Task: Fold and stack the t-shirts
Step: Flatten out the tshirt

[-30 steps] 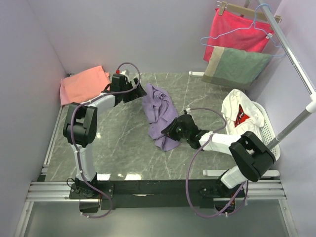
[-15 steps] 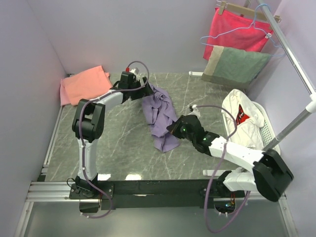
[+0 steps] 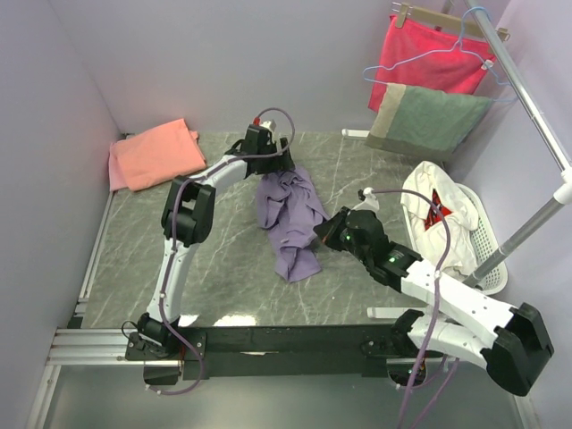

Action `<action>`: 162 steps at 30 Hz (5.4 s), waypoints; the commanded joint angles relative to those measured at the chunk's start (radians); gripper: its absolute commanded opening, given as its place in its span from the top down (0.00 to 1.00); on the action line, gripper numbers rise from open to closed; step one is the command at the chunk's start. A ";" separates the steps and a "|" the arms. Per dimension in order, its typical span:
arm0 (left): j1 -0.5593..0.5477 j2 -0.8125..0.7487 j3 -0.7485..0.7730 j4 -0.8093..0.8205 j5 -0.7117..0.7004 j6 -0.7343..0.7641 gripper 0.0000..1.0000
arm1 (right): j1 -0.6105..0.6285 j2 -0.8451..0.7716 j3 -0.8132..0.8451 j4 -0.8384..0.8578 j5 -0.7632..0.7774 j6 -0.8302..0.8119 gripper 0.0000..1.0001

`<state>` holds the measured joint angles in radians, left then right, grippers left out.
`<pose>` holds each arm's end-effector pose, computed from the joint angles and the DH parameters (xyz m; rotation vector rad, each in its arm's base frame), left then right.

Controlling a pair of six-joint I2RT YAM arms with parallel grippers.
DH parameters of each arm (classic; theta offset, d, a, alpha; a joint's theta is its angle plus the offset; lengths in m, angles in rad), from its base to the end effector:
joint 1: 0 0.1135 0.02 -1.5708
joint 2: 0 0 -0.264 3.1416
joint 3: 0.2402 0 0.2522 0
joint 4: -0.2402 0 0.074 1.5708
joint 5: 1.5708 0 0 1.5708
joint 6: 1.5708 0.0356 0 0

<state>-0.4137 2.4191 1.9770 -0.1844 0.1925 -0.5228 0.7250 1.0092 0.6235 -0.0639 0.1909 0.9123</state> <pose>0.5040 -0.2287 0.1736 -0.0121 2.2822 -0.7218 0.1744 0.1455 0.2530 0.3240 2.0915 0.8303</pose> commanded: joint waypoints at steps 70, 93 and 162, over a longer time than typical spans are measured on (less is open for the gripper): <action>0.170 -0.723 -0.763 -0.247 -0.384 -0.094 0.00 | -0.334 0.758 0.973 -0.516 0.047 -0.555 1.00; -0.148 -0.790 -0.949 -0.159 -0.399 -0.006 0.00 | -0.368 0.855 0.883 -0.471 -0.047 -0.553 1.00; 0.362 -0.833 -1.057 -0.101 -0.679 -0.132 0.59 | -0.400 1.169 1.300 -0.516 -0.418 -0.492 0.39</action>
<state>-0.0494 1.6203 0.9249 -0.3000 -0.4694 -0.6411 0.3222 2.1166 1.9175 -0.5598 -0.1055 0.3580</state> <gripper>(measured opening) 0.402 0.619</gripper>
